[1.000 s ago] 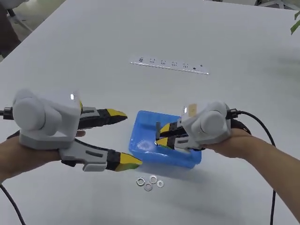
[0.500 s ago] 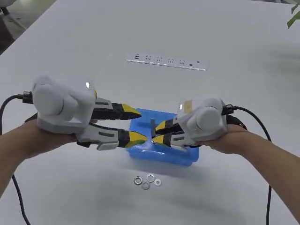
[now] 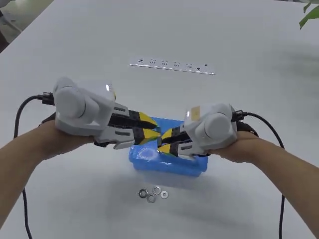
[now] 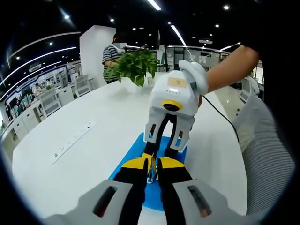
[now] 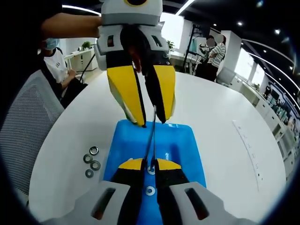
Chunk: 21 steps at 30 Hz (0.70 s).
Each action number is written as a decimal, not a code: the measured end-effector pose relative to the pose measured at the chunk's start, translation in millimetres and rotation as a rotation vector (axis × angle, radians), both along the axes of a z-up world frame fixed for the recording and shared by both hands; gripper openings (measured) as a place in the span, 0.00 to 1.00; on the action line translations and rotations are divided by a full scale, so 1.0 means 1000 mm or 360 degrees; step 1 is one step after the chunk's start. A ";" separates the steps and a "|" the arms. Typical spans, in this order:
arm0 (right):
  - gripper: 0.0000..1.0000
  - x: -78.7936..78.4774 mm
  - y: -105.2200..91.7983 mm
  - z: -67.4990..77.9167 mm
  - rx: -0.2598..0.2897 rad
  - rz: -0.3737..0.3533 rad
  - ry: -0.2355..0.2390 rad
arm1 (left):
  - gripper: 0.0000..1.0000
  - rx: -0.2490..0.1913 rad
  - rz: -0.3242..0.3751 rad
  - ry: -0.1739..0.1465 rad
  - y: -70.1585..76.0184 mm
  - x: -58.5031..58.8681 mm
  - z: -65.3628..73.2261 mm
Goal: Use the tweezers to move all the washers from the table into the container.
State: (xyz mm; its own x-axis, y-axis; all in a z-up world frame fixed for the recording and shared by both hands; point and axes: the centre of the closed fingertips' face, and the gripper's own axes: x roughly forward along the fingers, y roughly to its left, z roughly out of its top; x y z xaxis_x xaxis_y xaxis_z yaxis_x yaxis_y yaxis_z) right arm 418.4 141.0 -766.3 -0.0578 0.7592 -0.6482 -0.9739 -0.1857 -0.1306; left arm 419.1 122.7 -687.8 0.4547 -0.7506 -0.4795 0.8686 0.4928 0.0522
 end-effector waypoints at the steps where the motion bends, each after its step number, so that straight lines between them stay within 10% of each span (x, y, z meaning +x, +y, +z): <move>1: 0.10 0.000 0.000 0.000 0.0000 0.0000 -0.0001 | 0.12 -0.0004 -0.0006 0.0000 -0.001 0.000 0.000; 21: 0.15 0.002 -0.004 0.003 0.0000 0.0001 -0.0025 | 0.05 0.0025 -0.0073 -0.0027 -0.006 0.001 0.000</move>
State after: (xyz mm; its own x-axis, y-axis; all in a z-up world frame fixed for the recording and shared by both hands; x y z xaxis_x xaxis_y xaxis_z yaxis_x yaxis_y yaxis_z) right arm 420.1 136.9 -763.0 -0.0482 0.7593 -0.6490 -0.9715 -0.1866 -0.1461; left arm 419.9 116.5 -687.3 0.4282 -0.7633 -0.4838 0.8892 0.4515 0.0747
